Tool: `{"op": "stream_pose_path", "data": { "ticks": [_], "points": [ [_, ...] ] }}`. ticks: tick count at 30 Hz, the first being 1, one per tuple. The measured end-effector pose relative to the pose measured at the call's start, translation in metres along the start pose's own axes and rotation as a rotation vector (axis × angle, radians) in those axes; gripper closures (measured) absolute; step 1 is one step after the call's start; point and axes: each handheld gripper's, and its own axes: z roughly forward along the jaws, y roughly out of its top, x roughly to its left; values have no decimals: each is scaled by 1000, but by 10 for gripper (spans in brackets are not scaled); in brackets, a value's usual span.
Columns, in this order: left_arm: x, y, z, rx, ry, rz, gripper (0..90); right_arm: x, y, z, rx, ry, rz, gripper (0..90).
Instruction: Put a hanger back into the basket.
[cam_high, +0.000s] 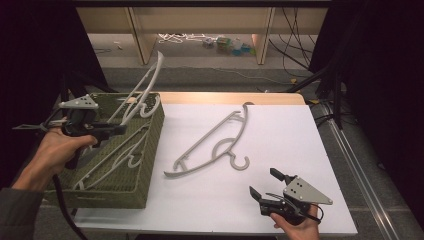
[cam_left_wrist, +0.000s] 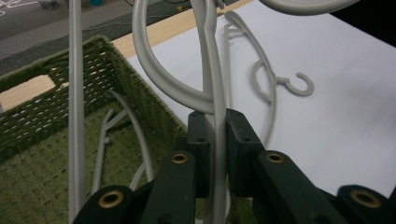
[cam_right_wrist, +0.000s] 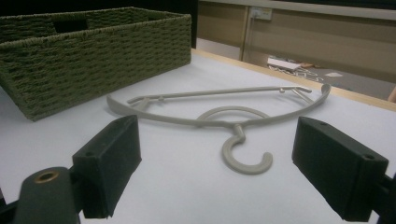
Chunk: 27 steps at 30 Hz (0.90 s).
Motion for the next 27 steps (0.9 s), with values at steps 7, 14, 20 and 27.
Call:
{"op": "stream_pose_path", "data": {
  "ticks": [7,14,20,27],
  "points": [
    [13,-19,0,47,31,1,814,0,0,1,0,0,3,164],
    [22,-34,0,90,38,6,814,-1,-1,1,0,-9,5,163],
    [24,-43,1,108,25,16,814,-1,-1,1,8,-7,1,163],
    [27,-56,-2,154,43,35,814,0,-1,1,9,-9,-1,164]
  ]
}}
